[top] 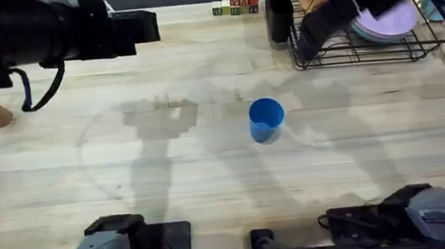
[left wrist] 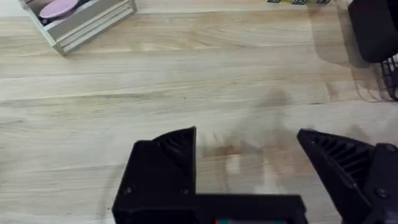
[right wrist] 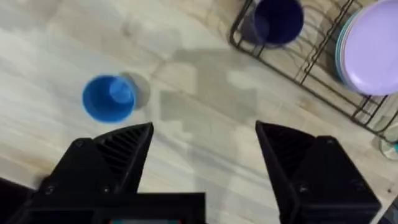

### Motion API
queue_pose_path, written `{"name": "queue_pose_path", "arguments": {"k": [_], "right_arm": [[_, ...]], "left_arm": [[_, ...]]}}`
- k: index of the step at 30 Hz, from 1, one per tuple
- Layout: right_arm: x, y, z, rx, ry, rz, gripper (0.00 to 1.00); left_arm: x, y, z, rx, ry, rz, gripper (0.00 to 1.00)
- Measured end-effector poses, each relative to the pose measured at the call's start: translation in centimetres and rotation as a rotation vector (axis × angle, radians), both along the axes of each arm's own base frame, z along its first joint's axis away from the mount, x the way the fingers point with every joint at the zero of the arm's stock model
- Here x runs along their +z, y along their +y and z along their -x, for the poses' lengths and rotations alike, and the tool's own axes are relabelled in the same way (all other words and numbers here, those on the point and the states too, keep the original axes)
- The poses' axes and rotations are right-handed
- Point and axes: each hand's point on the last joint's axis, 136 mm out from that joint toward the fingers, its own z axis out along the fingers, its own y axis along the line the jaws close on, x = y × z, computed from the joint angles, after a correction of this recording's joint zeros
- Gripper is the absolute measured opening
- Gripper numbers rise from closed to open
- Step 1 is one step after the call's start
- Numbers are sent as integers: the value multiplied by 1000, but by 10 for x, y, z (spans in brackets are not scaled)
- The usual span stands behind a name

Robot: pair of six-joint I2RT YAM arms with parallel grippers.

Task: Pick up the cup on the table and put them onto the rack.

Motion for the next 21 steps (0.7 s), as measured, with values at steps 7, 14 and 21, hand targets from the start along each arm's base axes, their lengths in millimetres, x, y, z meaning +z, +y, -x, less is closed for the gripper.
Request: {"name": "queue_pose_path", "arguments": {"k": [7, 14, 21], "right_arm": [[-9, -20, 50, 22, -21, 3, 992], [-35, -15, 68, -8, 26, -75, 992], [-59, 5, 62, -93, 90, -202, 992]], "left_arm": [[0, 0, 0, 0, 0, 0, 994], [0, 0, 0, 0, 0, 0, 993], [0, 0, 0, 0, 0, 0, 994]]}}
